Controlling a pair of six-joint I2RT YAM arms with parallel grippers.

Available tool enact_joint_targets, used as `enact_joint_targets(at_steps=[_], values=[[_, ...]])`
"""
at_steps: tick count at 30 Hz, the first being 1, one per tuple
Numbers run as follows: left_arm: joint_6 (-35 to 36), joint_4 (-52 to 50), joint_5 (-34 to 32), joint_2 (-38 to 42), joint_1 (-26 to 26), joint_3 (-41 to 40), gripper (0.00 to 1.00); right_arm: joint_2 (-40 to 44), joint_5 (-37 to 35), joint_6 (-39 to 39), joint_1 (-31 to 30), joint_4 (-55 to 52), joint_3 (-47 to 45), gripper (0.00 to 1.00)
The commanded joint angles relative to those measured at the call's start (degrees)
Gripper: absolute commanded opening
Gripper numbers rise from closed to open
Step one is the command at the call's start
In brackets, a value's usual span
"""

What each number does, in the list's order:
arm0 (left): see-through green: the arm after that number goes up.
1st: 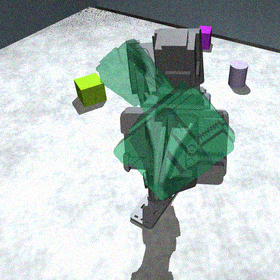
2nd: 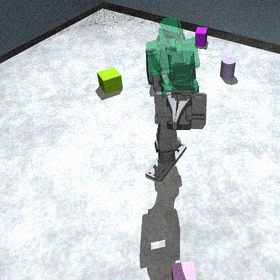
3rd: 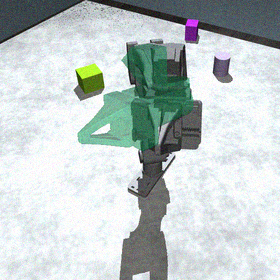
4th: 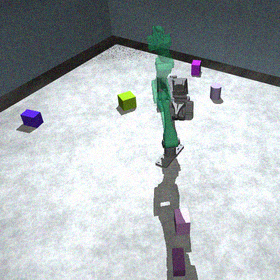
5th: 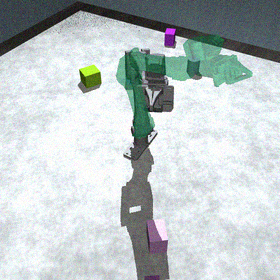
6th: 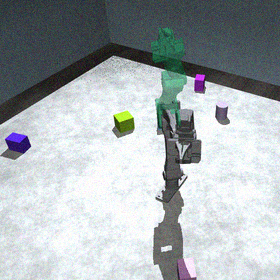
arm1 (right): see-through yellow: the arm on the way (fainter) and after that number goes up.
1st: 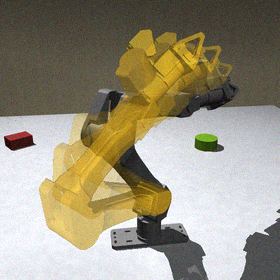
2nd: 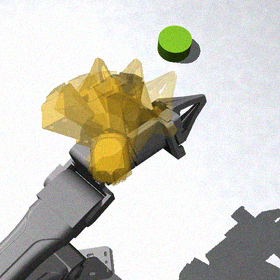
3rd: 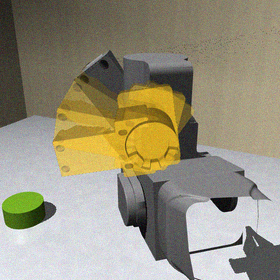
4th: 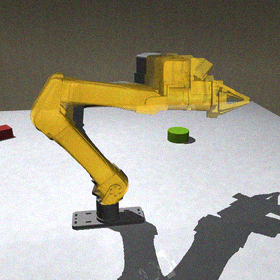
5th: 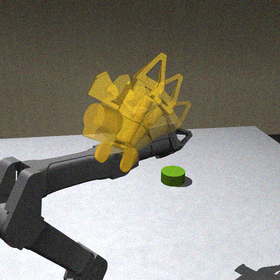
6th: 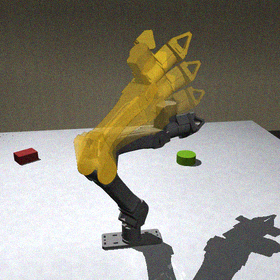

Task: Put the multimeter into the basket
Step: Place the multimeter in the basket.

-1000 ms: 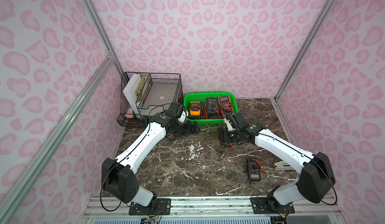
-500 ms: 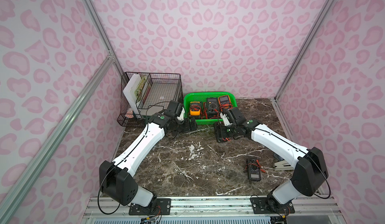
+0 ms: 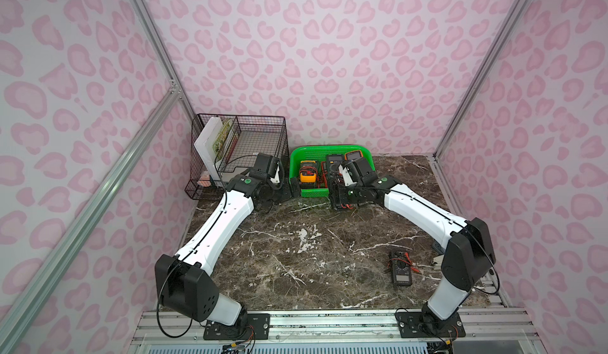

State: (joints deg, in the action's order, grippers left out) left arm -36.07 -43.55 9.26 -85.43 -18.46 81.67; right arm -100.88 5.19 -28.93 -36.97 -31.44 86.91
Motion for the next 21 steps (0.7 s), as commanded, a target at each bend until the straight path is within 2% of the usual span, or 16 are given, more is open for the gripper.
enact_joint_targets(at_steps=[1, 10, 21], values=[[-2.45, 2.66, 2.95, -0.42, 1.56, -0.06, 0.99, -1.82, -0.15, -0.17, 0.14, 1.56, 2.81, 0.5], [-4.23, 5.91, 8.31, -2.38, 4.47, 1.25, 0.99, -8.1, -1.58, -1.04, 0.72, 2.39, 10.93, 0.51], [-5.44, 7.56, 12.97, -6.08, 5.6, 4.62, 0.99, -16.05, -2.73, 0.27, 2.79, 0.68, 21.7, 0.51]])
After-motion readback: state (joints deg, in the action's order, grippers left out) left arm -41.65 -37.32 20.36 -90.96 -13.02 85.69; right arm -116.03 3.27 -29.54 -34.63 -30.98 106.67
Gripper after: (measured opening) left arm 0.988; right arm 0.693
